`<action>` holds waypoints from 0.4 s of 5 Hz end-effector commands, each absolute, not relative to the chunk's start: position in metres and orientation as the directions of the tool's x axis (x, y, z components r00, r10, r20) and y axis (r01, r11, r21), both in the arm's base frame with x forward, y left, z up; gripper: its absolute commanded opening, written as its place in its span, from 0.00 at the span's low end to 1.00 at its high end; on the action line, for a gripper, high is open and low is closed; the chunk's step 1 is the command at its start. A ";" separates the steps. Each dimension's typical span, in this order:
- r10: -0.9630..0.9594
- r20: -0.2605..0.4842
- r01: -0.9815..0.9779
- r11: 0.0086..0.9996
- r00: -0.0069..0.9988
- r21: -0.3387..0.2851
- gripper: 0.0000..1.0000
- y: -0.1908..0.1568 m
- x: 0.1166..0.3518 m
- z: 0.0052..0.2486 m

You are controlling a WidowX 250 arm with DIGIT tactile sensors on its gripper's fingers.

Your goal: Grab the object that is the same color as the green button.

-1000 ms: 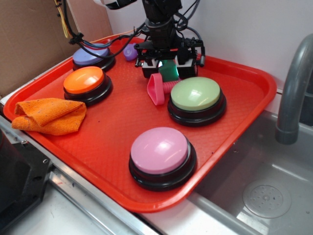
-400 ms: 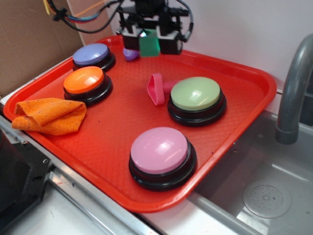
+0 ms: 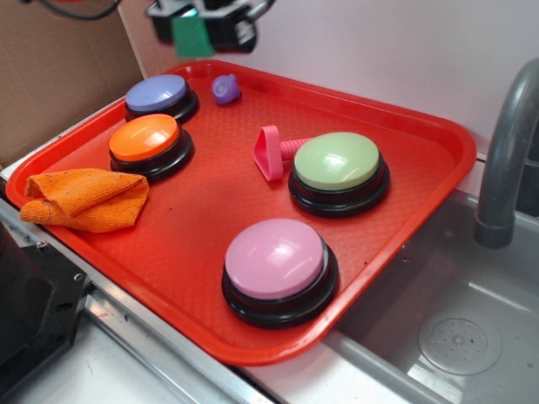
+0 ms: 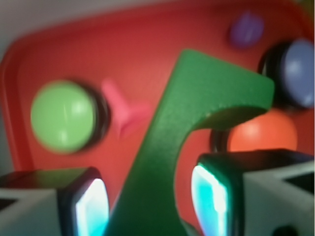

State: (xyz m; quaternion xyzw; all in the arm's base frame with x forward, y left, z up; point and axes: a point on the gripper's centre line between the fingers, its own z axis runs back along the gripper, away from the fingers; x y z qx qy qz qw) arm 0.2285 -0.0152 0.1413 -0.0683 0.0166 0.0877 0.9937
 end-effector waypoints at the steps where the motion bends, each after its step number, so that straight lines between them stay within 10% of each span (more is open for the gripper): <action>1: 0.167 -0.018 -0.168 0.978 0.986 -0.124 0.00 -0.001 0.200 0.146; 2: 0.199 -0.013 -0.200 0.978 0.980 -0.058 0.00 -0.001 0.202 0.154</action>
